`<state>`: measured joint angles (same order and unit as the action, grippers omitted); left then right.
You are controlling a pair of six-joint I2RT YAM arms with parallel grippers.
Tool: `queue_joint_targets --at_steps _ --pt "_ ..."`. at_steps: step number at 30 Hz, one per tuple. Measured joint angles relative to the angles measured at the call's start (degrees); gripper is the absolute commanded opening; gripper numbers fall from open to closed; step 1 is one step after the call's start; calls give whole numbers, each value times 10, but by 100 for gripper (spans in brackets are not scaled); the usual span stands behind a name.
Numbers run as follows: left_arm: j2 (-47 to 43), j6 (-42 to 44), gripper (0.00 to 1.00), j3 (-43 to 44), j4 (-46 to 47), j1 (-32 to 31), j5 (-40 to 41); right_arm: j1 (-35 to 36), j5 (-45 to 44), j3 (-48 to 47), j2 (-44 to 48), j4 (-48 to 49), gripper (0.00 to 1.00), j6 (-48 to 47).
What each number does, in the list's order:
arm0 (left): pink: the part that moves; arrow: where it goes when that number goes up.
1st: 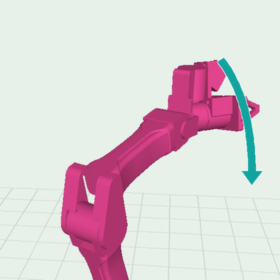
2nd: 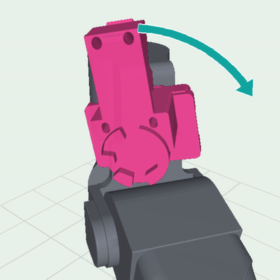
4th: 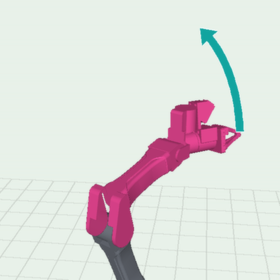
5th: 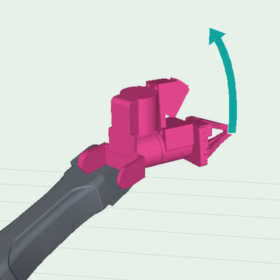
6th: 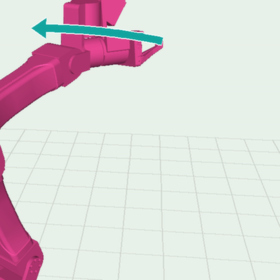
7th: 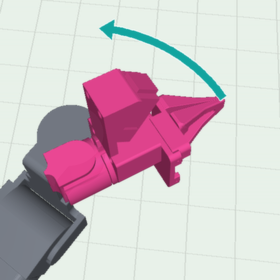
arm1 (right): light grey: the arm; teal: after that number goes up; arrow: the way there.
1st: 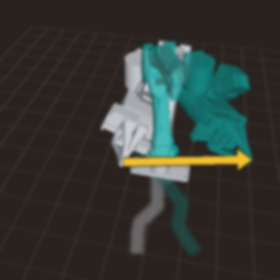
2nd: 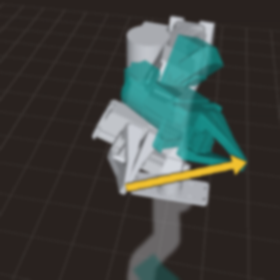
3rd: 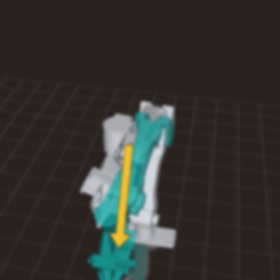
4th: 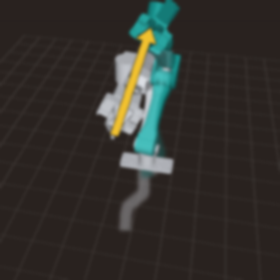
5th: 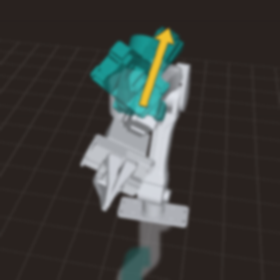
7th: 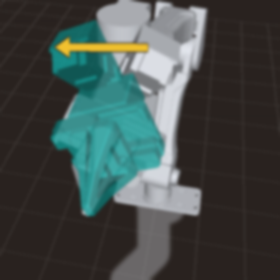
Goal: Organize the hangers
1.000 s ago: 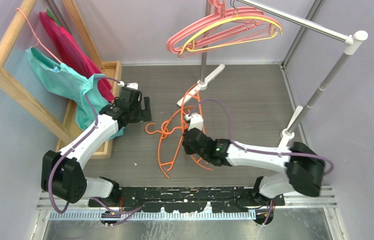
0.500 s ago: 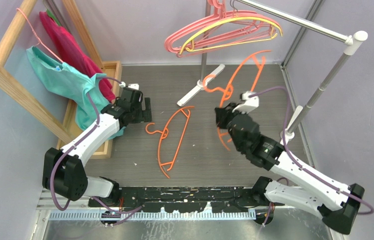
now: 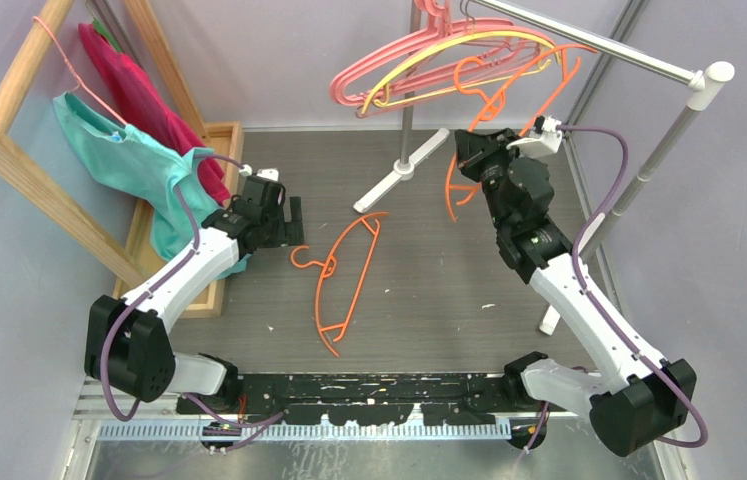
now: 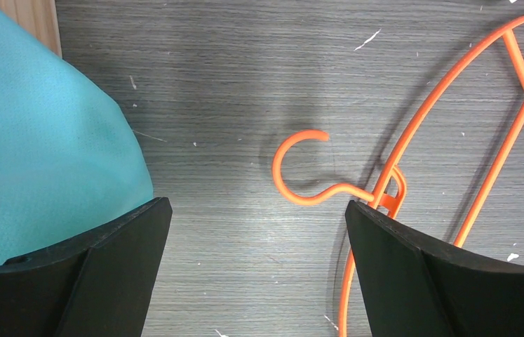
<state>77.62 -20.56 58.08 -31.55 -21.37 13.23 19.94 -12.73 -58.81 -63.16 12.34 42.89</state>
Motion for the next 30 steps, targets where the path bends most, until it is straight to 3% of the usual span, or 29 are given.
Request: queue_joint_targets --at_steps 10,20,30 --pt "2 4 98 0 4 0 0 -106 126 -15 -48 154 1 125" --pt "7 5 98 0 10 0 0 -116 192 -28 -118 217 1 191" --pt "24 5 98 0 13 0 0 -119 240 -53 -120 241 1 198"
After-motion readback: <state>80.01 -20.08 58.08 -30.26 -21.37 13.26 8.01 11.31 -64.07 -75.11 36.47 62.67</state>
